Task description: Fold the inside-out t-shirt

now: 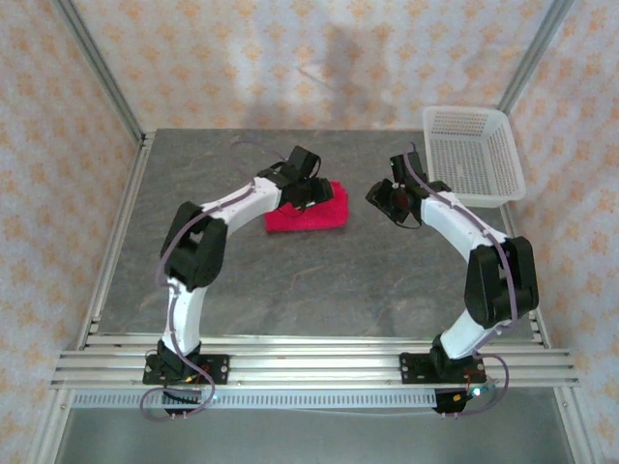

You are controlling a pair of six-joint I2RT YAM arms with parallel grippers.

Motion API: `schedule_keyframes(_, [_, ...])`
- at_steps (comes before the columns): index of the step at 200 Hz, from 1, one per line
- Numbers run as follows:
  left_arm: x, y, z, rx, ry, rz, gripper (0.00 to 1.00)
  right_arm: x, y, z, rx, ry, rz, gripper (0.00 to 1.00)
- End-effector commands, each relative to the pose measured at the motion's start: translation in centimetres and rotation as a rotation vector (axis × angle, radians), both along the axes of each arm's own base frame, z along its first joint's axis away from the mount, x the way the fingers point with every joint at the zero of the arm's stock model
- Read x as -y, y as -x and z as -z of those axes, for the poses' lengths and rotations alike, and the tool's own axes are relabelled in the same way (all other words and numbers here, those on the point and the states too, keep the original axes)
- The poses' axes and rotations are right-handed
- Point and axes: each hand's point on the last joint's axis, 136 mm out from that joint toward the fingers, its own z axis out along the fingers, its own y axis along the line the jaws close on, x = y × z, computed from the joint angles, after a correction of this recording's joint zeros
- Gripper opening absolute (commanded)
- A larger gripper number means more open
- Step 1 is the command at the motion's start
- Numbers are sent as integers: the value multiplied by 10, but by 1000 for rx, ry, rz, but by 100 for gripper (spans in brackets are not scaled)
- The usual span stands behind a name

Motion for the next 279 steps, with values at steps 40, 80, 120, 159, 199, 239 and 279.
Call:
schedule_keyframes(40, [-156,-10,78,-233,-118,-175,57,5,5,-15,16,33,-8,47])
schedule_keyframes(80, [-266,-43,70,-256,-145,-192,58,15,0,-43,69,89,-7,47])
schedule_keyframes(120, [-299,-74,68,-255,-123,-136,59,21,4,-54,72,147,-39,47])
schedule_keyframes(159, [-287,-78,25,-162,-70,-108,73,38,9,-69,149,214,-29,50])
schedule_keyframes(199, [-265,-55,-87,65,-120,-116,100,88,12,-111,497,503,39,74])
schedule_keyframes(239, [-257,0,-165,370,-473,-194,100,127,34,-66,616,769,95,83])
schedule_keyframes(279, [-264,46,-122,461,-707,-165,100,144,29,-20,552,940,90,87])
